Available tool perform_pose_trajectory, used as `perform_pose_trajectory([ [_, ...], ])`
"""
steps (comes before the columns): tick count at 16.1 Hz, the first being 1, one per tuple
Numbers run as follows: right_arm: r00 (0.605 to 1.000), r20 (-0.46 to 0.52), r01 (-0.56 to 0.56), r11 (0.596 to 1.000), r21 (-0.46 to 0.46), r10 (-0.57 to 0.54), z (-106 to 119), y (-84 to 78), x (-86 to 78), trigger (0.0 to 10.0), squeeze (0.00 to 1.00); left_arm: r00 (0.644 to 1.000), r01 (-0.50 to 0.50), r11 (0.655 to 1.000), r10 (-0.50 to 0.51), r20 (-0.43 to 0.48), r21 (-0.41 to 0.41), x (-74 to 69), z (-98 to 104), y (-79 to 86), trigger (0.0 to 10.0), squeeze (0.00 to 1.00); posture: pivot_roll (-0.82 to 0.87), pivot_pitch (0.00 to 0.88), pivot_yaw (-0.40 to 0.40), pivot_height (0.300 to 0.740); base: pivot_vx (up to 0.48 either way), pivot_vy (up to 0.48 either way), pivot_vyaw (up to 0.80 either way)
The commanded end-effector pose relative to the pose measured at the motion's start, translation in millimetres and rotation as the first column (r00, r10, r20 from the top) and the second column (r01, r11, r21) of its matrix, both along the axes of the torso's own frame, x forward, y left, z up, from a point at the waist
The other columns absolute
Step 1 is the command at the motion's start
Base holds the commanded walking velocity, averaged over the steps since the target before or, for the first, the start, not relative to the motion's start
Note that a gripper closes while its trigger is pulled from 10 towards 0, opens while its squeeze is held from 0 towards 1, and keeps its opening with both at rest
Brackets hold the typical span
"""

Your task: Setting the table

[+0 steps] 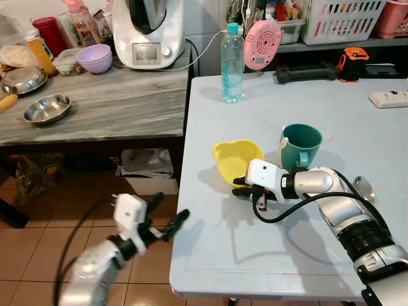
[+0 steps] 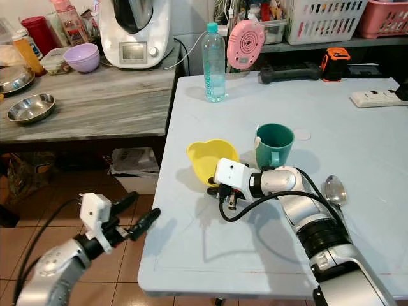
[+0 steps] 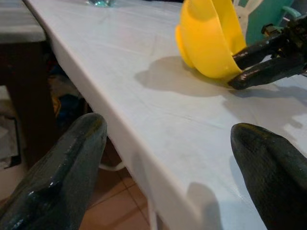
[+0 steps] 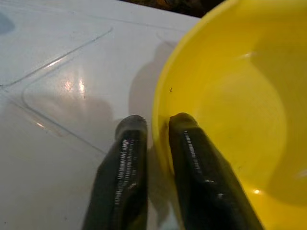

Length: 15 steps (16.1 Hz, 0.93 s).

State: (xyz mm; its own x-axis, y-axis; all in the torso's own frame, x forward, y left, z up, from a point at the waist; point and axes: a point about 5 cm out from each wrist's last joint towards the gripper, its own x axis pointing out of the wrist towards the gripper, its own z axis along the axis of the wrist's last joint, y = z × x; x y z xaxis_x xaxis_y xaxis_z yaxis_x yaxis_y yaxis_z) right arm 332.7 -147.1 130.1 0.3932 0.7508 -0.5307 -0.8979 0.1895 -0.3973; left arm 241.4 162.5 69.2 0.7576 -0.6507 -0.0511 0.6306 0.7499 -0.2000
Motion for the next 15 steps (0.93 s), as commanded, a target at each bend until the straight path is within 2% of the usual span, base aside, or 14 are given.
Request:
perform_pose_trajectory([
  [1, 0.999, 0.025, -0.038, 0.999, 0.006, 0.038, 7, 4.1, -1.7, 0.0, 0.00, 1.000, -0.006, 1.000, 0.006, -0.017, 0.008, 0.5, -4, 13.7, 10.0, 0.00, -0.05, 0.036, 0.099, 0.740, 0.000, 0.000, 0.00],
  [5, 0.996, 0.064, -0.069, 0.998, 0.004, 0.068, 14, 7.6, -5.3, 0.0, 0.00, 0.997, -0.036, 0.999, 0.038, -0.074, 0.027, 11.2, -24, 46.4, 10.0, 0.00, -0.06, 0.032, 0.103, 0.740, 0.000, 0.000, 0.00],
  [6, 0.993, 0.079, -0.090, 0.996, 0.006, 0.089, 18, 10.5, -9.1, 0.0, 0.00, 0.992, -0.048, 0.998, 0.052, -0.112, 0.040, 13.1, -37, 56.4, 10.0, 0.00, -0.06, 0.032, 0.103, 0.740, 0.000, 0.000, 0.00],
  [7, 0.992, 0.081, -0.097, 0.995, 0.014, 0.096, 20, 11.8, -10.9, 0.0, 0.00, 0.990, -0.053, 0.997, 0.059, -0.129, 0.047, 12.6, -43, 59.4, 10.0, 0.00, -0.06, 0.028, 0.102, 0.740, 0.000, 0.000, 0.00],
  [11, 0.984, 0.079, -0.164, 0.984, 0.066, 0.159, 33, 19.4, -30.3, 0.0, 0.00, 0.964, -0.101, 0.990, 0.123, -0.238, 0.101, 2.2, -68, 72.4, 10.0, 0.00, -0.07, 0.023, 0.101, 0.740, 0.000, 0.000, 0.00],
  [14, 0.982, 0.073, -0.183, 0.975, 0.122, 0.175, 36, 24.5, -49.8, 0.0, 0.00, 0.950, -0.124, 0.986, 0.151, -0.274, 0.115, -8.7, -77, 79.5, 10.0, 0.00, -0.07, 0.017, 0.098, 0.740, 0.000, 0.000, 0.00],
  [15, 0.985, 0.089, -0.162, 0.976, 0.144, 0.150, 34, 24.5, -53.6, 0.0, 0.00, 0.947, -0.174, 0.978, 0.199, -0.254, 0.120, -11.8, -78, 85.2, 10.0, 0.00, -0.07, 0.017, 0.098, 0.740, 0.000, 0.000, 0.00],
])
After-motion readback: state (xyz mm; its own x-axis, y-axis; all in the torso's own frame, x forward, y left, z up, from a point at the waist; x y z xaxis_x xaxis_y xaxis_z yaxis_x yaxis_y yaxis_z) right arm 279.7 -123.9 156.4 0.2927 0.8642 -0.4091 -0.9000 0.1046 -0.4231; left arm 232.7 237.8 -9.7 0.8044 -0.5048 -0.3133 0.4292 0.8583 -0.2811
